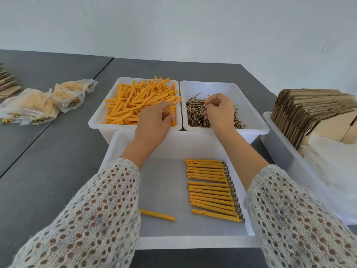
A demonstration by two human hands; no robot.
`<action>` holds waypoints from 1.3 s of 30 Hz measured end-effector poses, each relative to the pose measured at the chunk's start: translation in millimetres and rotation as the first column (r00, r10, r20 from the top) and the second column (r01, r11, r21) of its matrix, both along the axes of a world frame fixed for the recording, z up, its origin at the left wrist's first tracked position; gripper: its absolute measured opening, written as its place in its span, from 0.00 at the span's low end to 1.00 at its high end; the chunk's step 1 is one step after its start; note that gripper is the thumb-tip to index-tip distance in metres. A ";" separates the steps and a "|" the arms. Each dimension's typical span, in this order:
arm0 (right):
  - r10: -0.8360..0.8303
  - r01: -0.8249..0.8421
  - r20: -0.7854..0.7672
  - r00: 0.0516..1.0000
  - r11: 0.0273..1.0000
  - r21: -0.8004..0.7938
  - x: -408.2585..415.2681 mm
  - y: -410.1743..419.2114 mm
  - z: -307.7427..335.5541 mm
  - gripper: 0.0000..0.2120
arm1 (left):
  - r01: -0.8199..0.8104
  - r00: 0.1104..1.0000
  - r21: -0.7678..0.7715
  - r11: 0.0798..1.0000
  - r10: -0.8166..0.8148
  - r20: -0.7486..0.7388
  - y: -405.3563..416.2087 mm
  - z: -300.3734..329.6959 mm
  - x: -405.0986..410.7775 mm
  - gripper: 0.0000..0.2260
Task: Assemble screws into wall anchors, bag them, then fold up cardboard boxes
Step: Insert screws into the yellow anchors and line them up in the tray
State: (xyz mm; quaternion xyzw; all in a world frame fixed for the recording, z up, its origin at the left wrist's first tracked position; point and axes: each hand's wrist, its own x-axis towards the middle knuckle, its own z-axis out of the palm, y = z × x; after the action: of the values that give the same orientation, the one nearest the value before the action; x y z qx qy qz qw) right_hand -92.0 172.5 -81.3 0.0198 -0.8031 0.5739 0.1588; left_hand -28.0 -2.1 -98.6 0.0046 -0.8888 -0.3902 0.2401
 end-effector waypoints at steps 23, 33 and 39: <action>0.091 -0.081 0.029 0.995 0.965 -0.248 3.0 -14.1 8.0 0.17 | 0.230 0.971 -0.194 0.954 -0.238 -0.024 2.6 2.0 10.5 0.05; 0.058 -0.069 -0.240 0.969 0.997 -0.036 13.5 -18.8 8.5 0.11 | 0.128 0.986 -0.245 0.961 -0.150 -0.077 6.2 -0.4 8.1 0.04; 0.065 -0.067 -0.310 0.949 0.998 0.006 17.8 -21.8 8.1 0.11 | 0.102 0.983 -0.264 0.959 -0.139 -0.124 8.1 1.4 8.2 0.03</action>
State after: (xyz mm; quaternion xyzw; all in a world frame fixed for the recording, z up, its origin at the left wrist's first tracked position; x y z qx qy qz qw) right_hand -74.2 150.7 -73.1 0.1360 -0.7657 0.5707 0.2635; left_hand -19.8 6.0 -97.2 -0.1083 -0.9112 -0.2854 0.2767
